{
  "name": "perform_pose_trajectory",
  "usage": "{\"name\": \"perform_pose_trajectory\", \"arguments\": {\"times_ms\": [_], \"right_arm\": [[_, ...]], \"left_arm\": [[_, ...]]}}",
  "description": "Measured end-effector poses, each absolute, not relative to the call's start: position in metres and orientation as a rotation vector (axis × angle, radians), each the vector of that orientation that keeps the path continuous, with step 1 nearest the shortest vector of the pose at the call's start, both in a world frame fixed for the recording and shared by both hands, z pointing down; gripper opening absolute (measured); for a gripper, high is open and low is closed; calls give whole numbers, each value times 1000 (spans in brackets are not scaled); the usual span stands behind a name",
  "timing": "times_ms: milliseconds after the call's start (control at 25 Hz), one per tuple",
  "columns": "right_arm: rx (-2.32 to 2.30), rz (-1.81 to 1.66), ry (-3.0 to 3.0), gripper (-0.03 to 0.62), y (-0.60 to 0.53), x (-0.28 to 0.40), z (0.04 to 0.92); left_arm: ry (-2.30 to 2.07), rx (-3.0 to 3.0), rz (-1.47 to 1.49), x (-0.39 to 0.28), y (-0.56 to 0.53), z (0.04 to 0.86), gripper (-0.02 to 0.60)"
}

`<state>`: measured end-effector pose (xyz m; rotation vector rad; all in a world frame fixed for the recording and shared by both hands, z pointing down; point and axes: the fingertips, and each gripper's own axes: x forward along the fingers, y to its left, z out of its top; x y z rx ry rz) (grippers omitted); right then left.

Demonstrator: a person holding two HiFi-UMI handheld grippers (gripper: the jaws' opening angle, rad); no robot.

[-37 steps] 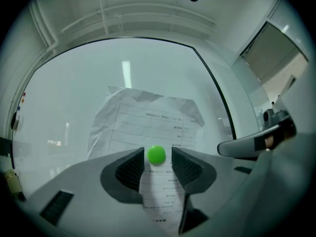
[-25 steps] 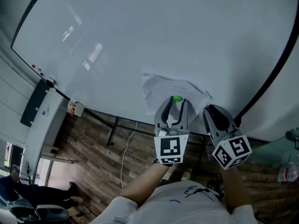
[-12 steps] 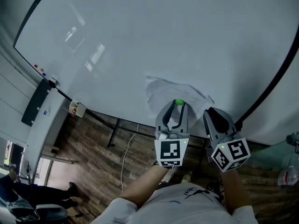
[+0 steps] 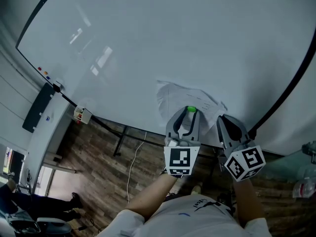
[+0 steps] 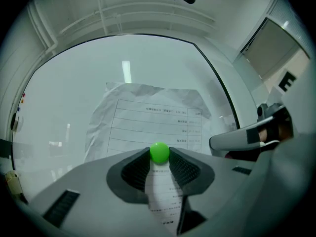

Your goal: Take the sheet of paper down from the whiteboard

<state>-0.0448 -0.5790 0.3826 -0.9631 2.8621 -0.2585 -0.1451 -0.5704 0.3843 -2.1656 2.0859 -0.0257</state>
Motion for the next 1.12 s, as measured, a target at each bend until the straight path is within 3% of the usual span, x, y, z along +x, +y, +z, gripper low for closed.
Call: {"name": "perform_pose_trajectory", "arguments": {"times_ms": [600, 1120], "right_arm": [[-909, -431, 2916, 14, -559, -39, 406], [-1049, -551, 2909, 14, -462, -63, 443]], "left_arm": [[2109, -2265, -61, -143, -511, 403, 132], [2022, -2390, -16, -171, -414, 421, 132]]}}
